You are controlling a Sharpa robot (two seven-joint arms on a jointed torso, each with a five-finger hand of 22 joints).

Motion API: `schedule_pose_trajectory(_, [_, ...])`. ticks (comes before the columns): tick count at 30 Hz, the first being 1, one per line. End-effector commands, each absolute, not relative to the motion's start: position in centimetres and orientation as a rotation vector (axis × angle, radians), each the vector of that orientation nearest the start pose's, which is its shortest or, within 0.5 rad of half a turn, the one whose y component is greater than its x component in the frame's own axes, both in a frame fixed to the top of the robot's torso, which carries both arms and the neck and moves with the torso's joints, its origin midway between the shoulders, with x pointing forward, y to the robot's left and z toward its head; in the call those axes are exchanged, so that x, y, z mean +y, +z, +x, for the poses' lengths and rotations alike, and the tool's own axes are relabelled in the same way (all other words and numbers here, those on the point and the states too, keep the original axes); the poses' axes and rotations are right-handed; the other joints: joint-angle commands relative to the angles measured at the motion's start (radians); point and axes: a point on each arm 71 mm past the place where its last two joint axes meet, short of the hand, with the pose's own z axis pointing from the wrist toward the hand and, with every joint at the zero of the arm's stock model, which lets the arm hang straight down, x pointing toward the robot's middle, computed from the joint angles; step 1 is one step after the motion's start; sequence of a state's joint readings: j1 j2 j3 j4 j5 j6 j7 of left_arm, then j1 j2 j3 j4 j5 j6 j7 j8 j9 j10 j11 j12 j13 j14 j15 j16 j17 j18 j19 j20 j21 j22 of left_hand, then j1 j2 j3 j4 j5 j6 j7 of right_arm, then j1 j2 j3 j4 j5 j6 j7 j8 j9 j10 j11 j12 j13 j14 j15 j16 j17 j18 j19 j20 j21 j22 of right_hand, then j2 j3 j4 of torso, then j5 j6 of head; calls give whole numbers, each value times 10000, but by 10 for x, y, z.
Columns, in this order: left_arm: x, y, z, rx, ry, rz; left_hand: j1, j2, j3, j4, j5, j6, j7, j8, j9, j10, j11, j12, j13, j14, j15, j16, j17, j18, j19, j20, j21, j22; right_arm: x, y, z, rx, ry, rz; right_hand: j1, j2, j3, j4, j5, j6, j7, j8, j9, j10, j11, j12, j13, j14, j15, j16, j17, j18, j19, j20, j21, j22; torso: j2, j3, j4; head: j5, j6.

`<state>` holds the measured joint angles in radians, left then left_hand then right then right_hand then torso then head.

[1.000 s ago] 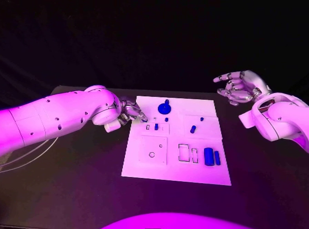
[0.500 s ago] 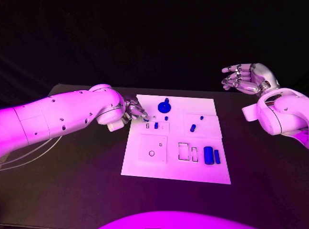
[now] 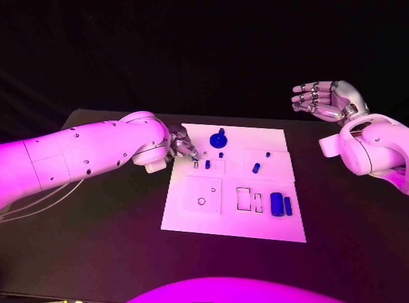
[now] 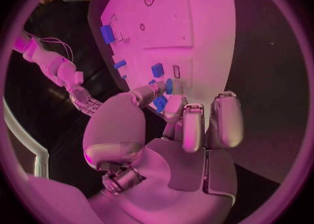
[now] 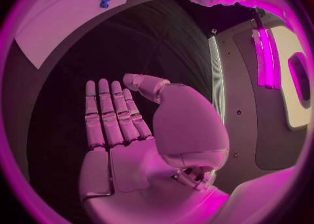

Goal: Assemble the parts on the task board

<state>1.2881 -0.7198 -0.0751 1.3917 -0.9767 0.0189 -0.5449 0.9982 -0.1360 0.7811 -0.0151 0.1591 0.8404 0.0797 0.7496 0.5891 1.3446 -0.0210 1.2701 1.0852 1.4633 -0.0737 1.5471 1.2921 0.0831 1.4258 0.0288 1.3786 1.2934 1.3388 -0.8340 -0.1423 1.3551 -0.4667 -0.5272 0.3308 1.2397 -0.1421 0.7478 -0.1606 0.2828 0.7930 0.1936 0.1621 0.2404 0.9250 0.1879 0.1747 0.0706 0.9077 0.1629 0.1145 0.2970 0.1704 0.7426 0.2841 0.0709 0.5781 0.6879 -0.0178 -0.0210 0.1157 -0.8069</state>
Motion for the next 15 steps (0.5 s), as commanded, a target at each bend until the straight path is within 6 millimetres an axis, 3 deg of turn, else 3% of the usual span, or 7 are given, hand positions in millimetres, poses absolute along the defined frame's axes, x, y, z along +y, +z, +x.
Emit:
schedule_pose_trajectory(1, [194,-200,512,22143,-4108,-3205,41,220,1531,-294,717,548,-450,920,488,474,-154,125,164,981,-122,54,2431,-257,221,-20,226,758,-261,-144,530,13456,10727,6178,-135,90,-25,206,161,210,412,-178,-90,-202,135,-131,-82,31,111,-102,-133,105,-195,9,-107,-221,-2,3,-5,11,-26])
schedule_pose_trajectory(15, [189,-203,510,22191,-3876,-2830,13,238,1544,-286,730,560,-458,940,487,485,-161,127,161,979,-127,49,2419,-270,251,-25,265,802,-259,-146,531,13609,10850,6197,-103,97,-25,199,200,217,421,-211,-111,-189,141,-226,-83,74,115,-153,-259,103,-156,13,-104,-567,-2,9,-9,39,-69])
